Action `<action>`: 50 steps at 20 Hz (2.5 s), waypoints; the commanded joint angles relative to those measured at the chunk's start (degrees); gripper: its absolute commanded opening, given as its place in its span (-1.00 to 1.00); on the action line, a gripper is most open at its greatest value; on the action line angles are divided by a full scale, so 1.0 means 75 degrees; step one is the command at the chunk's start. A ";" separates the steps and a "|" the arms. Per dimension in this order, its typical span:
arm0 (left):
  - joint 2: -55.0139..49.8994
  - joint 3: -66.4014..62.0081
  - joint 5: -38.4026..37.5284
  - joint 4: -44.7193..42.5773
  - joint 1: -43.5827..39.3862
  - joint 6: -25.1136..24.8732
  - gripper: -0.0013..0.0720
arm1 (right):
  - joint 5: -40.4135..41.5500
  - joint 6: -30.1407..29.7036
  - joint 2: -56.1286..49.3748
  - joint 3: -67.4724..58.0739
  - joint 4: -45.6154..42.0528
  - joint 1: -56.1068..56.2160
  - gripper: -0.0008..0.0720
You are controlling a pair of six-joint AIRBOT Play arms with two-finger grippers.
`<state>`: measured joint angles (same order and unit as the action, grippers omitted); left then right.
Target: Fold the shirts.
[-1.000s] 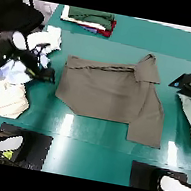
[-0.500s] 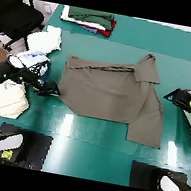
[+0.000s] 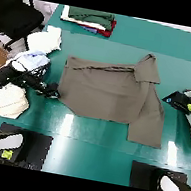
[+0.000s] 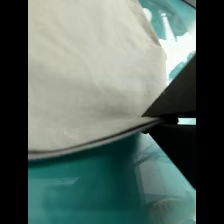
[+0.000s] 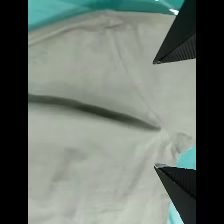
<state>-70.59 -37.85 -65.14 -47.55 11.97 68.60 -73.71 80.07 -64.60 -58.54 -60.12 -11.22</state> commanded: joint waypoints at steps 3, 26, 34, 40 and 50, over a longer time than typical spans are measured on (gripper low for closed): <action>0.0717 -0.0880 -0.0667 -0.0003 0.0006 0.0629 -0.90 | -0.0242 -0.0428 -0.1087 0.0009 -0.0015 -0.0093 0.96; 0.0985 -0.2719 -0.0560 0.0175 0.0006 0.1186 -0.89 | -0.0201 -0.0367 -0.1422 -0.0023 -0.0026 0.0137 -0.91; 0.3159 -0.2967 -0.2203 0.0245 0.0029 0.1923 -0.89 | -0.2022 0.1437 0.2436 -0.1037 -0.2081 0.0580 -0.91; 0.4715 -0.4660 -0.3083 0.0737 0.0029 0.3019 -0.90 | -0.2229 0.1346 0.3657 -0.3917 -0.2215 -0.0382 -0.91; 0.3806 -0.9229 -0.2477 -0.0481 0.0029 0.3783 -0.90 | -0.0545 0.0973 0.1411 -0.9672 -0.2139 -0.1116 -0.91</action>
<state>-40.32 -101.51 -85.54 -46.68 12.14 95.72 -84.71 87.64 -48.62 -120.97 -76.36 -19.18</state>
